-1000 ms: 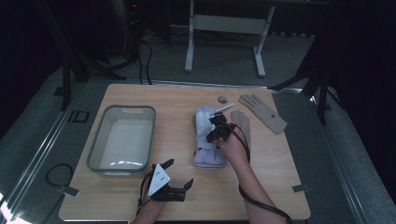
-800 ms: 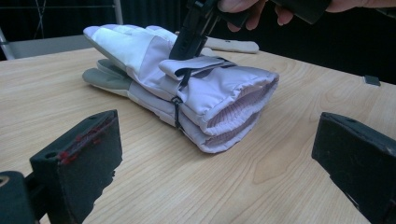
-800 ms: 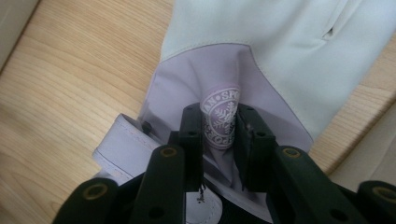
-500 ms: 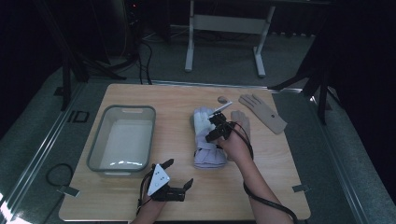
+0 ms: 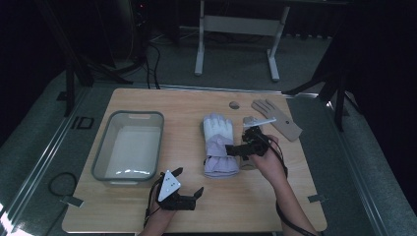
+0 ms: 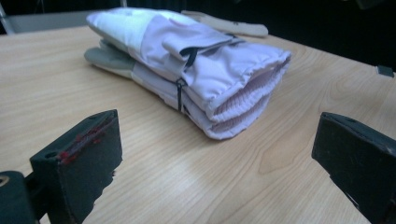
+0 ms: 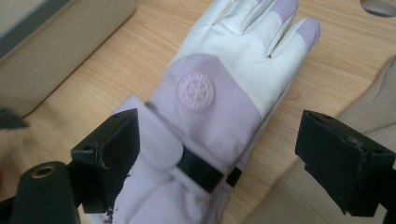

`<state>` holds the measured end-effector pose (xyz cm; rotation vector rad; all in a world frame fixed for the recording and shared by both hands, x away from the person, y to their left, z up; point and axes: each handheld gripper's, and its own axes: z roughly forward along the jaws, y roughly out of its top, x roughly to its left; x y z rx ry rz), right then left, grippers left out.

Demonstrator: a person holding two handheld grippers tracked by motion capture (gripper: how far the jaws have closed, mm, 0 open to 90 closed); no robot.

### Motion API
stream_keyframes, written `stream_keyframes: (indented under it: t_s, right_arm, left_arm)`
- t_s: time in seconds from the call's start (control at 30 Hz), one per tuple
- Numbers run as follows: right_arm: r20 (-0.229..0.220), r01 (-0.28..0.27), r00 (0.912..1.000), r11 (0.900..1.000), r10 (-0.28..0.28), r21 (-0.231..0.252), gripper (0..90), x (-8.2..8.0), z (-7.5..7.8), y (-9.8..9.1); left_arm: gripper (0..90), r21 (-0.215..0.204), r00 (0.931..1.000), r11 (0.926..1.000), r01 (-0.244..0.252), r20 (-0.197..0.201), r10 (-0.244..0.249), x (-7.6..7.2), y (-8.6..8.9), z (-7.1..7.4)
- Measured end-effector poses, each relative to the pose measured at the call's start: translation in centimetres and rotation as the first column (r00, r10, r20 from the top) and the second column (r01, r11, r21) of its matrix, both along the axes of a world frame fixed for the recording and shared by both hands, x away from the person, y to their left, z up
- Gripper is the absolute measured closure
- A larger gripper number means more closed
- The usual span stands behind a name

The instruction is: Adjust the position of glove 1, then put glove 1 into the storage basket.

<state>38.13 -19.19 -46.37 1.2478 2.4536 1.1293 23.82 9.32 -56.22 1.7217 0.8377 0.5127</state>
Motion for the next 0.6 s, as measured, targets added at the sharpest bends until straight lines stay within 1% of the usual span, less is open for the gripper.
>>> stream_keyframes:
  t_s: [0.07,0.13,0.17,0.2,0.23,0.27,0.3,0.33,0.37,0.4,0.43,0.47,0.6]
  right_arm:
    - [0.058,-0.037,0.9977,0.9992,0.036,0.018,13.5,-0.7,-0.4,-0.8]
    - [0.078,-0.061,0.9953,0.9975,0.058,0.036,13.9,-1.1,-0.9,-1.5]
    - [0.085,-0.069,0.9943,0.9960,0.064,0.056,13.9,-1.3,-1.1,-1.9]
    - [0.093,-0.084,0.9927,0.9941,0.077,0.069,13.7,-1.4,-1.4,-2.2]
    - [0.120,-0.100,0.9885,0.9930,0.091,0.064,13.7,-1.5,-1.7,-2.5]
    - [0.152,-0.107,0.9836,0.9926,0.097,0.057,13.9,-1.7,-1.9,-2.8]
    - [0.161,-0.118,0.9811,0.9914,0.107,0.058,13.9,-1.8,-2.0,-3.2]
    - [0.160,-0.131,0.9799,0.9892,0.119,0.065,13.9,-2.0,-2.2,-3.5]
    - [0.163,-0.139,0.9786,0.9879,0.126,0.070,13.9,-2.1,-2.2,-3.7]
    - [0.154,-0.138,0.9800,0.9880,0.126,0.069,13.6,-2.2,-2.2,-4.0]
    - [0.136,-0.136,0.9827,0.9883,0.126,0.069,13.2,-2.3,-2.2,-4.1]
    - [0.133,-0.134,0.9835,0.9882,0.123,0.074,13.3,-2.3,-2.1,-4.3]
    - [0.138,-0.124,0.9843,0.9874,0.110,0.098,10.6,-2.2,-1.6,-4.6]
  left_arm:
    - [1.7,0.009,0.9999,0.9999,0.005,-0.011,-0.005,0.1,0.0,0.0]
    - [1.7,0.025,0.9994,0.9996,0.009,-0.034,-0.008,0.2,-0.1,0.0]
    - [1.7,0.023,0.9987,0.9995,0.021,-0.047,-0.019,0.3,-0.1,0.1]
    - [1.7,0.021,0.9985,0.9995,0.025,-0.049,-0.024,0.3,-0.1,0.1]
    - [1.7,0.014,0.9978,0.9995,0.028,-0.061,-0.027,0.3,0.0,0.3]
    - [1.7,0.005,0.9961,0.9994,0.035,-0.081,-0.035,0.3,0.0,0.4]
    - [3.6,-0.010,0.9948,0.9990,0.044,-0.092,-0.044,0.4,0.1,0.6]
    - [4.2,-0.028,0.9938,0.9980,0.057,-0.094,-0.059,0.4,0.1,0.8]
    - [4.2,-0.029,0.9926,0.9971,0.070,-0.098,-0.072,0.5,0.0,1.2]
    - [4.2,-0.033,0.9933,0.9969,0.071,-0.089,-0.074,0.5,0.0,1.6]
    - [4.2,-0.042,0.9938,0.9964,0.074,-0.080,-0.077,0.5,-0.1,2.1]
    - [4.2,-0.046,0.9936,0.9959,0.078,-0.078,-0.082,0.6,-0.1,2.6]
    - [3.9,-0.036,0.9922,0.9962,0.079,-0.093,-0.082,1.2,-0.4,4.4]
